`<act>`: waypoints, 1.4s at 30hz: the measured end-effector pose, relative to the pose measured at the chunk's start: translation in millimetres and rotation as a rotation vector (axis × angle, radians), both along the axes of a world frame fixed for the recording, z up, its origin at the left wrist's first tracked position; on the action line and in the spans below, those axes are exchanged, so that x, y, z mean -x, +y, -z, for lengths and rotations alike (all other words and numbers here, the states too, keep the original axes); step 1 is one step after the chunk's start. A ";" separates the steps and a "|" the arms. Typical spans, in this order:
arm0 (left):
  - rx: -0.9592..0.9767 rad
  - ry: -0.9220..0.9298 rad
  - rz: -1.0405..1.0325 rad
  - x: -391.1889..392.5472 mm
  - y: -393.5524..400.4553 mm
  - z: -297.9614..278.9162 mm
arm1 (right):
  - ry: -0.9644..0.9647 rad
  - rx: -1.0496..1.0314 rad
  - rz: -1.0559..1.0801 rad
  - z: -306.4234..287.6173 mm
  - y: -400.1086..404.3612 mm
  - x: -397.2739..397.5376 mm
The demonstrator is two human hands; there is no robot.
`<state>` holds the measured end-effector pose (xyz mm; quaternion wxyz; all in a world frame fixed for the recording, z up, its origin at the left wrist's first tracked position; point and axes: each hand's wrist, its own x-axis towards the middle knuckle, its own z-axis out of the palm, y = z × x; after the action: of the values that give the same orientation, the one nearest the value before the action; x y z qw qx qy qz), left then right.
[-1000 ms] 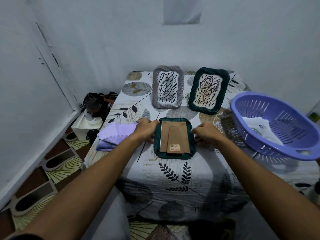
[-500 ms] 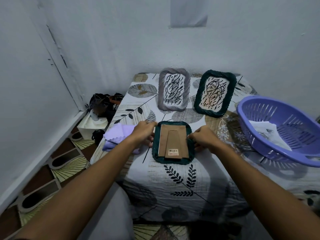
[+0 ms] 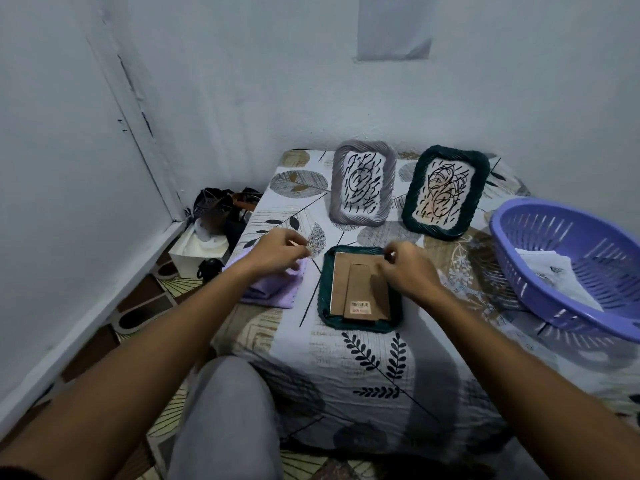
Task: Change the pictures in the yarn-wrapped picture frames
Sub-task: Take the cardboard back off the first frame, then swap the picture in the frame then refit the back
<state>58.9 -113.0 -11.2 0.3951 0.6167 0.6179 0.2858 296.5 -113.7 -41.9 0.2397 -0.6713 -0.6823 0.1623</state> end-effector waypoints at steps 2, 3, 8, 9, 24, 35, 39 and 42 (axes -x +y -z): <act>-0.096 0.145 0.073 26.7 -0.2 -8.7 | 0.100 -0.041 -0.161 -8.1 2.8 20.0; -0.131 0.235 0.116 41.8 -1.1 -11.8 | 0.132 -0.035 -0.243 -11.4 3.9 31.2; -0.131 0.611 0.210 104.5 -10.4 -4.1 | 0.141 0.049 -0.516 -12.1 5.0 93.5; -0.140 0.639 0.192 112.6 -11.8 1.5 | 0.134 0.057 -0.546 -9.7 5.2 104.8; -0.234 0.542 0.110 125.0 0.0 25.5 | 0.253 0.197 -0.510 -4.0 29.1 157.0; -0.493 0.486 0.043 82.4 -4.2 24.5 | 0.397 0.378 -0.228 -4.9 37.0 126.2; -0.357 0.516 0.066 79.8 -1.1 37.8 | 0.260 0.357 -0.218 -0.4 34.3 128.7; -0.301 0.500 0.120 82.4 0.3 39.5 | 0.194 0.370 -0.271 -7.3 27.6 126.0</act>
<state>-23.5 -112.7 -50.7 0.1512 0.7549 0.6093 0.1897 170.6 -86.1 -34.6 0.1531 -0.5875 -0.6985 0.3788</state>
